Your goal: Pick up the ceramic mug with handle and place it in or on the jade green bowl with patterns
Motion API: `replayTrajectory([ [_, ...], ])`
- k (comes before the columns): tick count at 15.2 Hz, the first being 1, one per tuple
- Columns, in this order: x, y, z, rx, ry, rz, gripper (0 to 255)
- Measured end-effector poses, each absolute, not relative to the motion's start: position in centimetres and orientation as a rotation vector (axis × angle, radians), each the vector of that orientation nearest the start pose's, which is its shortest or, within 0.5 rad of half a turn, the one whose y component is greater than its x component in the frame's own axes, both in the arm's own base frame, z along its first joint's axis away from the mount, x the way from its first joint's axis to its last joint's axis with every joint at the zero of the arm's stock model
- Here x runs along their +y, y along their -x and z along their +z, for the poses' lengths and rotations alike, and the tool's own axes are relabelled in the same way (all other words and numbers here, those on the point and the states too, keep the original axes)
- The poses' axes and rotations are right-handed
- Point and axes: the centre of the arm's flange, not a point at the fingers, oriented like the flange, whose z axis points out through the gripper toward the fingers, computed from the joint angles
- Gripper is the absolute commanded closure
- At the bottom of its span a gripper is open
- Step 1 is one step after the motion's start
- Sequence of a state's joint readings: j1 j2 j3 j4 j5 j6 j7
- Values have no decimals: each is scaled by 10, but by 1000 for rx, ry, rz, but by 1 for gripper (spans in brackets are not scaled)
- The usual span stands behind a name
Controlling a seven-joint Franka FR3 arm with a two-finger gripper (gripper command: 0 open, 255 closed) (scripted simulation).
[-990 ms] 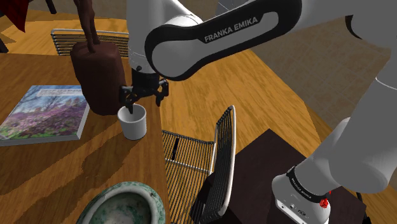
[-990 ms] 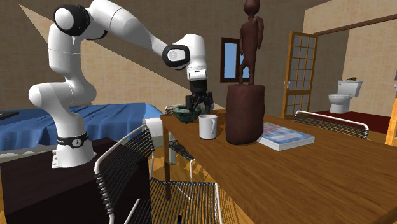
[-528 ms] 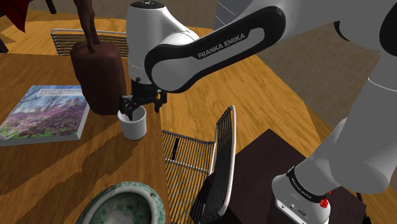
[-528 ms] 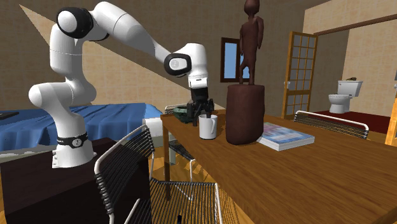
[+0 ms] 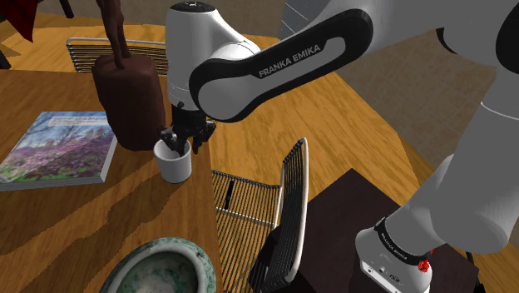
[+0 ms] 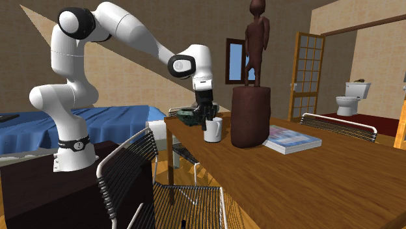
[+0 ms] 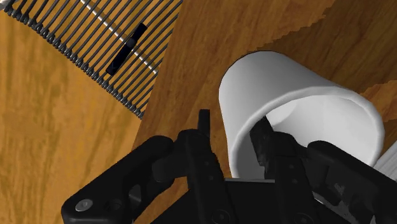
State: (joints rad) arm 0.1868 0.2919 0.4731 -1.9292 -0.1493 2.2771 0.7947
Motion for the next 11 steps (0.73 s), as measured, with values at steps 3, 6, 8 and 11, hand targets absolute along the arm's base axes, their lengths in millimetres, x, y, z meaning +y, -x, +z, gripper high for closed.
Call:
replayTrajectory([
  [3,365,-500,361,101,3068,-92,255],
  [6,365,-500,361,101,3068,-92,255],
  [8,365,-500,361,101,3068,-92,255],
  [11,365,-500,372,101,3068,-93,255],
])
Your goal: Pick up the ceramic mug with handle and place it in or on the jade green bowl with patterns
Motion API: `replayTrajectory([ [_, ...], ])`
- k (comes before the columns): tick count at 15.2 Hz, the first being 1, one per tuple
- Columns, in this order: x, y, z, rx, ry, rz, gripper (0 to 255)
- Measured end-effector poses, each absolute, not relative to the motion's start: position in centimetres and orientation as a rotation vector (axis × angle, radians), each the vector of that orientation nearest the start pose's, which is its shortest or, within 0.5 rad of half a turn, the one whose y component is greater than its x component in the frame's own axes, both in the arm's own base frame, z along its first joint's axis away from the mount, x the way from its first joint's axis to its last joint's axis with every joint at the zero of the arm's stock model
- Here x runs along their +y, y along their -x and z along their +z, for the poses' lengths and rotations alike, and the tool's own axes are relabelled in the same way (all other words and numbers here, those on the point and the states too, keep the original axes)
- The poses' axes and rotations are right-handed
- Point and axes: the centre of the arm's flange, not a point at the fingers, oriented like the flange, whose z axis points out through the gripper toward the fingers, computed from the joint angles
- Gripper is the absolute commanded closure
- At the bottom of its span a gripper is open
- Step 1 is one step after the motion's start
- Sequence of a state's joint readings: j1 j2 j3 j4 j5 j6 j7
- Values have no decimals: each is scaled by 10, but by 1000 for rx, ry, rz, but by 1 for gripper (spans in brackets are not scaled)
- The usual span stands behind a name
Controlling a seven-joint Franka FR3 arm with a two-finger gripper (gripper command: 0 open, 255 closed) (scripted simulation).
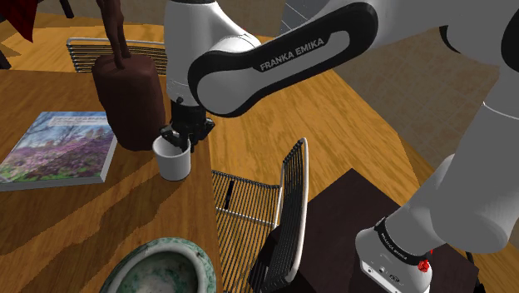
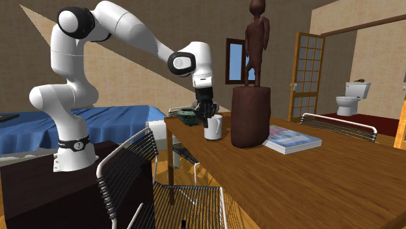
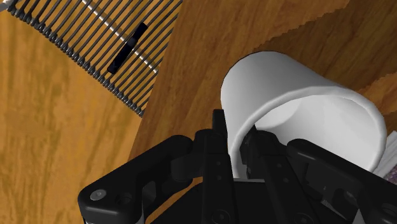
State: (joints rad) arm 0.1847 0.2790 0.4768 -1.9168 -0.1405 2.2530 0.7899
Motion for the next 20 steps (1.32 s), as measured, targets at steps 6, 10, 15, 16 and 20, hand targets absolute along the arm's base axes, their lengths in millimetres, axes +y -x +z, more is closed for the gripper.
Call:
replayTrajectory([
  [6,364,-502,403,101,3067,-93,255],
  [10,366,-500,425,101,3068,-93,255],
  [15,364,-499,451,102,3068,-93,255],
  [16,364,-499,456,101,3067,-93,255],
  [20,364,-499,478,102,3067,-93,255],
])
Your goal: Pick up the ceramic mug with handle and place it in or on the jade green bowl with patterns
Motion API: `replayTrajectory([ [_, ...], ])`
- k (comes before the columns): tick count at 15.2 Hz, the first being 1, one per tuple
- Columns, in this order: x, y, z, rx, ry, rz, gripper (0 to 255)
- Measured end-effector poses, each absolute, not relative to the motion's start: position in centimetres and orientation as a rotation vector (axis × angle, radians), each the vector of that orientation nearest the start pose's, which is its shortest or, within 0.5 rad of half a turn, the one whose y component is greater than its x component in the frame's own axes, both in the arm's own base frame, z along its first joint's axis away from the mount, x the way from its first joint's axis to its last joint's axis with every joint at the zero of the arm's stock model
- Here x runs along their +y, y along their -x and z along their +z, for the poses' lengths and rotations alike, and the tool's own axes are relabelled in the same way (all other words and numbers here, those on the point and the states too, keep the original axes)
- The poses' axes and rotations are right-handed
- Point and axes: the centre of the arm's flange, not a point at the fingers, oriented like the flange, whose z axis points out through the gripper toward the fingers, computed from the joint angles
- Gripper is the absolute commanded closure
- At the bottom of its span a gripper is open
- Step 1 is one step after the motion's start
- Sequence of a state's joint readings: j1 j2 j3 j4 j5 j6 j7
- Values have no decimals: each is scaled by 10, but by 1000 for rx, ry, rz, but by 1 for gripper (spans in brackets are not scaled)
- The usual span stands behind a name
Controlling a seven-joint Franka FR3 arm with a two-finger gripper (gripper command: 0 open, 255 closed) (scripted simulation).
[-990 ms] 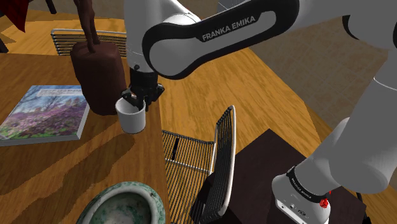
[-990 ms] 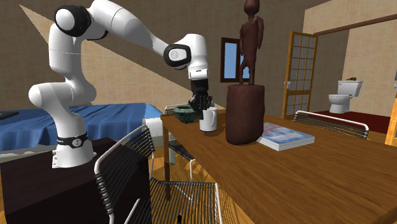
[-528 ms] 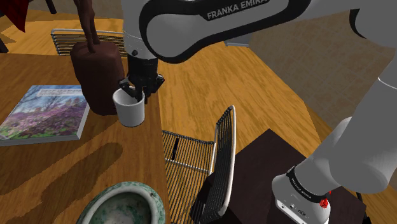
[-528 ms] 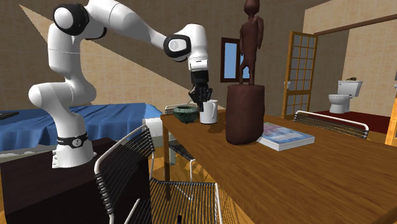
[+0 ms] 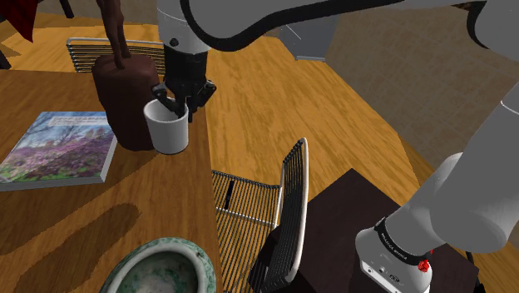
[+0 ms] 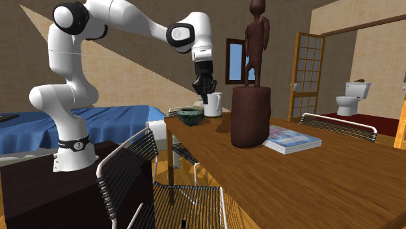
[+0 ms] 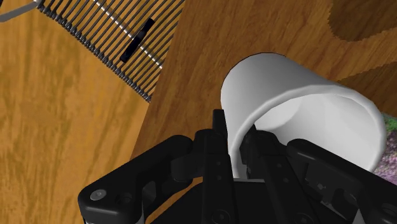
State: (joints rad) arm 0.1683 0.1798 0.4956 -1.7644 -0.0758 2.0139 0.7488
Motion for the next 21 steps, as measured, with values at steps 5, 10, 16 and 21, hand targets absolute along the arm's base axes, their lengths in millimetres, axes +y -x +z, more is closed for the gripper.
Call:
replayTrajectory([
  [5,365,-500,504,101,3068,-93,255],
  [10,365,-500,529,101,3068,-93,255],
  [16,395,-443,538,99,3068,-93,255],
  [21,425,-384,546,99,3068,-92,255],
])
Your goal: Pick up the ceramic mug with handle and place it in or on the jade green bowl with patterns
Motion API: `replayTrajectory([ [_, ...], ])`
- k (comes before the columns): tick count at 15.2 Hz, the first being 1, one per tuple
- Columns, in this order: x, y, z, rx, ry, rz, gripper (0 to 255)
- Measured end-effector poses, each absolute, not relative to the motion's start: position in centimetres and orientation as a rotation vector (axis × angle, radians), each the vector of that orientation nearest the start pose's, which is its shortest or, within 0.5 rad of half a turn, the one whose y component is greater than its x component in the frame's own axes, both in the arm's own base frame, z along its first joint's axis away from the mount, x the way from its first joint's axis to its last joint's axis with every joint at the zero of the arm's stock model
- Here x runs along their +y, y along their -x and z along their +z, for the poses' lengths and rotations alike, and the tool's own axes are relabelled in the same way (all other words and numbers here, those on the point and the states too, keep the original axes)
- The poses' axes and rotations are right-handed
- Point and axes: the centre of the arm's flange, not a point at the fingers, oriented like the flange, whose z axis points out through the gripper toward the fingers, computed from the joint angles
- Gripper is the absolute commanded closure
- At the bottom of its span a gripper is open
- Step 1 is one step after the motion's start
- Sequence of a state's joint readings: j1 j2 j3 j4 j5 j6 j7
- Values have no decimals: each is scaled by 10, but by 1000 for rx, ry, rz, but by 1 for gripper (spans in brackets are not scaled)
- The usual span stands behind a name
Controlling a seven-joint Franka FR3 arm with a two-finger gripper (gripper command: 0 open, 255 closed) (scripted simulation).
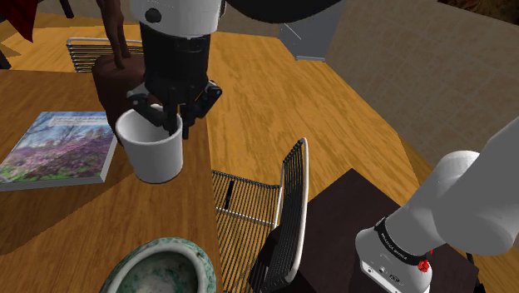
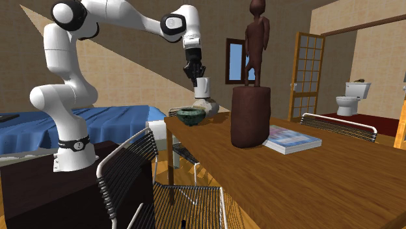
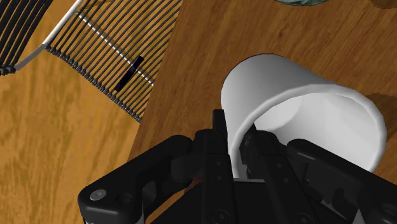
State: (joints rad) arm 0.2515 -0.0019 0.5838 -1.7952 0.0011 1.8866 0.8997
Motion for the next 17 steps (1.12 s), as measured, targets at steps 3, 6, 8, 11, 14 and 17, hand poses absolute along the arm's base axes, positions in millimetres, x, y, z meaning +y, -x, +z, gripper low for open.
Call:
replayTrajectory([
  [3,441,-349,551,100,3068,-92,255],
  [6,465,-312,554,98,3068,-92,255],
  [8,474,-292,554,99,3068,-93,255],
  [11,490,-255,558,99,3068,-93,255],
  [14,497,-243,547,100,3068,-93,255],
  [17,498,-241,532,101,3068,-92,255],
])
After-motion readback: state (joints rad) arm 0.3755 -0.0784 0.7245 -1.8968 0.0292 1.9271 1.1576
